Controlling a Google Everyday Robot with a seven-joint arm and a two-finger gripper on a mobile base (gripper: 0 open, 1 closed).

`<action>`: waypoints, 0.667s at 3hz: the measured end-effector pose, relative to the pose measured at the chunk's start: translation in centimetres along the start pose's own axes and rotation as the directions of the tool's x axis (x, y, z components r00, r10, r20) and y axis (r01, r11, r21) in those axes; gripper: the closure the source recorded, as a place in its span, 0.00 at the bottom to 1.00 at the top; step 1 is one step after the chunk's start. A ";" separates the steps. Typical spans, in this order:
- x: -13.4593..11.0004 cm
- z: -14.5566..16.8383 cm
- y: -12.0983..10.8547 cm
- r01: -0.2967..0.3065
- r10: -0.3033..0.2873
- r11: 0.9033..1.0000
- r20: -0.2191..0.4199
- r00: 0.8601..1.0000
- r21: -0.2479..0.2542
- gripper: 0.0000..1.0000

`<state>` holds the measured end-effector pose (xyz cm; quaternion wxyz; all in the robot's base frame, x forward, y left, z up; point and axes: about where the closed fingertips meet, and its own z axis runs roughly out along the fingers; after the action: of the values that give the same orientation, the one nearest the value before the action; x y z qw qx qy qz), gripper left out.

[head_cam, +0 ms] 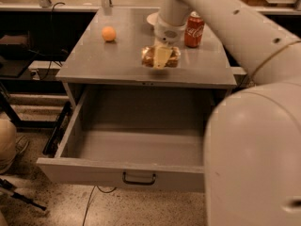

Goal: Place orange can into top drawer

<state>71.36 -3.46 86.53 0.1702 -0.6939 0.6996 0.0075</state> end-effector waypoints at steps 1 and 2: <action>2.7 -5.8 4.0 -0.048 0.046 0.998 0.035 0.998 0.043 1.00; 5.1 -6.0 10.4 -0.145 0.150 0.987 0.090 0.985 -0.069 1.00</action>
Offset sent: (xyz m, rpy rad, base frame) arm -0.1780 -0.0747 0.0141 0.2194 0.2178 -0.1569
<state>59.96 -9.46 88.61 0.1803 -0.6440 0.7397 0.0748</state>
